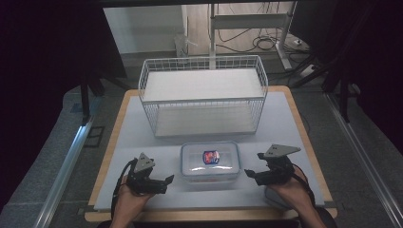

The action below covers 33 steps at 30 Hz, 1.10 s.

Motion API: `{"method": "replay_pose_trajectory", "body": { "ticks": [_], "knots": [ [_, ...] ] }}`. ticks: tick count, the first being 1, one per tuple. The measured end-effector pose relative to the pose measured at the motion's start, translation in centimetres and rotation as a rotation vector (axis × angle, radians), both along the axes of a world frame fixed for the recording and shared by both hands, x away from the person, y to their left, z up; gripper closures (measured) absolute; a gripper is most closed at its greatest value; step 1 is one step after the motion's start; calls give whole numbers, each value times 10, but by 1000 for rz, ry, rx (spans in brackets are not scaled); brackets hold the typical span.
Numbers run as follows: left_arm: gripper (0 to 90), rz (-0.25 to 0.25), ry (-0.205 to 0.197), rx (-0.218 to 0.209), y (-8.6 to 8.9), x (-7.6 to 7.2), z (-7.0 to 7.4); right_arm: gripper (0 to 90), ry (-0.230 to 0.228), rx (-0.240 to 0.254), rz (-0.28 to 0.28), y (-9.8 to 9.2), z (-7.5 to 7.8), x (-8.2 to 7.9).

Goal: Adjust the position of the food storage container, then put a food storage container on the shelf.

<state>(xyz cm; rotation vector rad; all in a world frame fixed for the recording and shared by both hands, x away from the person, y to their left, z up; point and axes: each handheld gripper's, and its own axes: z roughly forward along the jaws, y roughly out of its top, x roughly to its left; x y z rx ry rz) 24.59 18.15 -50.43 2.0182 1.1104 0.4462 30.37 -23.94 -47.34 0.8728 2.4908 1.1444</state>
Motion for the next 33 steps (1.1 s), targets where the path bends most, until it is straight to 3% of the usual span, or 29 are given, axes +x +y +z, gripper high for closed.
{"method": "replay_pose_trajectory", "body": {
  "ticks": [3,11,15,17,23,25,27,31,32,33],
  "knots": [
    [45,3,7,24,-2,1,-2,187,1,8,-2,-1,0,1],
    [59,-4,16,26,-7,2,-2,185,37,15,-7,-2,-1,3],
    [140,-13,56,-15,-5,4,1,194,53,18,-7,0,0,4],
    [149,-18,100,-25,-7,7,6,216,73,33,-11,2,2,5],
    [160,-58,149,-100,-8,23,11,265,121,57,-13,7,7,11],
    [156,-60,159,-116,-8,26,11,266,153,65,-9,10,7,16],
    [141,-86,178,-166,-8,36,12,264,189,80,-8,13,6,22],
    [171,-103,197,-190,-10,46,11,244,229,86,-9,18,4,33],
    [176,-128,216,-216,-13,54,9,223,272,102,-6,22,1,40],
    [179,-128,216,-216,-13,54,9,218,294,107,-2,24,-1,43]
  ]
}}
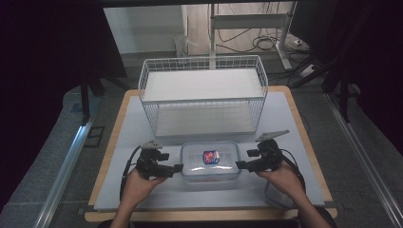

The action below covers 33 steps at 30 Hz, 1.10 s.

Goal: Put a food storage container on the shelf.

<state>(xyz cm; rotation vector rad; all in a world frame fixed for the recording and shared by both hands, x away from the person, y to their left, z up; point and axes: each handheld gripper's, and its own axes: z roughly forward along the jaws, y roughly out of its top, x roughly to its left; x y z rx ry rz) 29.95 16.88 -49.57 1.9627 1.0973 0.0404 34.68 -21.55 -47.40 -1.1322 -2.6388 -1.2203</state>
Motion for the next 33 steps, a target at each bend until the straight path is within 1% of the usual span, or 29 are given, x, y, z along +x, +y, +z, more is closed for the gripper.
{"method": "replay_pose_trajectory", "body": {
  "ticks": [1,2,3,4,5,6,8,9,10,11,12,14,18,19,22,23,25,28,30,33],
  "knots": [
    [180,-24,28,-53,-3,8,-5,213,18,3,3,2,-2,3],
    [180,-36,46,-79,-5,11,-8,210,35,5,8,4,-3,6],
    [179,-36,46,-79,-5,11,-8,205,59,8,9,6,-5,9],
    [177,-52,76,-97,-8,18,-13,193,80,11,13,8,-8,12],
    [162,-52,76,-97,-8,18,-13,188,109,27,15,9,-9,15],
    [158,-70,107,-132,-9,22,-17,183,132,39,15,10,-11,17],
    [158,-85,131,-158,-12,26,-20,179,172,53,23,12,-13,20],
    [159,-85,131,-158,-12,26,-20,179,172,53,23,12,-13,20],
    [162,-95,151,-171,-15,27,-22,165,210,64,40,15,-16,22],
    [147,-94,154,-168,-16,28,-21,159,219,65,41,17,-17,22],
    [151,-89,157,-173,-15,27,-21,158,225,65,39,18,-17,22],
    [195,-85,155,-178,-12,26,-20,167,233,69,36,18,-17,22],
    [227,-79,148,-176,-12,23,-18,196,236,73,32,16,-16,22],
    [239,-76,138,-167,-12,21,-16,221,227,75,31,15,-15,21],
    [291,-79,111,-166,-9,16,-13,274,207,81,31,11,-11,17],
    [309,-79,111,-166,-9,16,-13,292,199,82,33,10,-10,16],
    [349,-76,86,-179,-6,10,-11,328,180,88,34,8,-8,12],
    [426,-82,71,-196,-2,4,-10,405,168,114,30,3,-5,7],
    [448,-86,55,-193,-1,0,-9,431,161,130,36,-1,-5,4],
    [451,-80,41,-183,-3,-5,-8,449,157,147,38,-4,-6,1]
  ]
}}
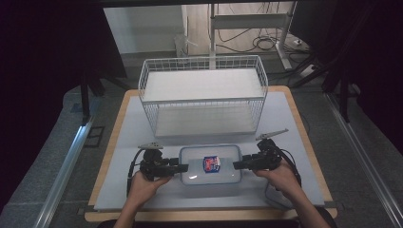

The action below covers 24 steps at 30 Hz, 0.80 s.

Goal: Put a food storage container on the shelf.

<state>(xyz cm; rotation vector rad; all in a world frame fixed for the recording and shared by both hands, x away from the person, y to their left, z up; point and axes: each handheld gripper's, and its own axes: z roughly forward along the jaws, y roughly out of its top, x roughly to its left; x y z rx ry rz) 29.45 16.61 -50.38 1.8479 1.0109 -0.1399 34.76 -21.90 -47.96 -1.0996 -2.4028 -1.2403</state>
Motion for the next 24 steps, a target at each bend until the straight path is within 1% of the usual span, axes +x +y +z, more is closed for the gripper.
{"method": "replay_pose_trajectory", "body": {
  "ticks": [8,11,12,16,18,19,20,24],
  "knots": [
    [447,13,-5,-11,-1,-6,-2,455,17,17,-4,-2,-2,-2],
    [433,15,-5,-10,-1,-6,-3,437,22,13,3,-2,-3,-3],
    [430,18,3,-14,-2,-5,-4,422,33,11,4,-1,-6,-4],
    [435,14,7,-14,-1,-6,-4,439,42,13,2,-2,-6,-4],
    [439,12,3,-13,-1,-7,-4,445,41,12,0,-2,-5,-4],
    [447,11,6,-19,0,-9,-4,451,40,12,-1,-2,-5,-5],
    [470,7,10,-37,3,-10,-5,468,43,15,0,-3,-4,-6],
    [482,7,15,-45,3,-13,-6,478,37,17,-6,-3,-3,-8]
  ]
}}
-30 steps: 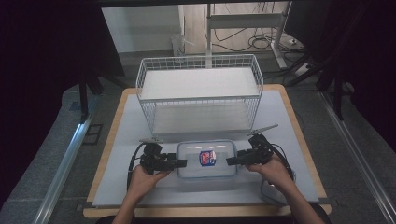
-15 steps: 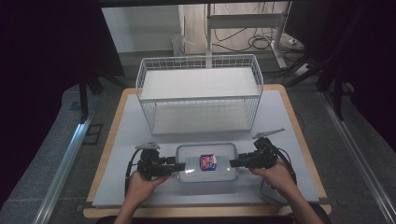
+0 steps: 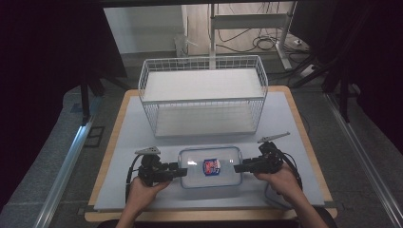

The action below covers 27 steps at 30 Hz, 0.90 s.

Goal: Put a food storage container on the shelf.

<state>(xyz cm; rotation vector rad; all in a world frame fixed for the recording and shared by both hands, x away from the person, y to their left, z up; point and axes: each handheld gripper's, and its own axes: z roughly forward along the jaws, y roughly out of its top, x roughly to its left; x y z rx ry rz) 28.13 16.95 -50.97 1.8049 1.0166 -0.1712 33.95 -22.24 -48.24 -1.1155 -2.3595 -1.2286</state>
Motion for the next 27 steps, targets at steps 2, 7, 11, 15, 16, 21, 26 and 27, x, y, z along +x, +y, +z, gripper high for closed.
{"method": "replay_pose_trajectory", "body": {
  "ticks": [2,7,11,15,16,21,26,27],
  "knots": [
    [471,-17,19,8,-1,-1,-3,478,1,2,-2,0,0,-1],
    [429,-20,17,13,-3,-1,-5,478,13,14,-5,-2,-2,-1],
    [476,-15,47,-51,2,2,-8,479,4,9,-3,-2,-1,-3],
    [499,-7,82,-82,5,3,-9,489,11,12,-5,-3,-1,-3],
    [511,-7,95,-101,7,4,-10,492,14,18,-5,-3,-1,-3],
    [537,4,127,-127,9,6,-10,498,15,20,-8,-3,-1,-3],
    [548,24,124,-111,10,5,-6,522,9,33,-14,-2,0,-4],
    [548,22,121,-102,10,6,-5,523,1,30,-13,-1,1,-4]
  ]
}}
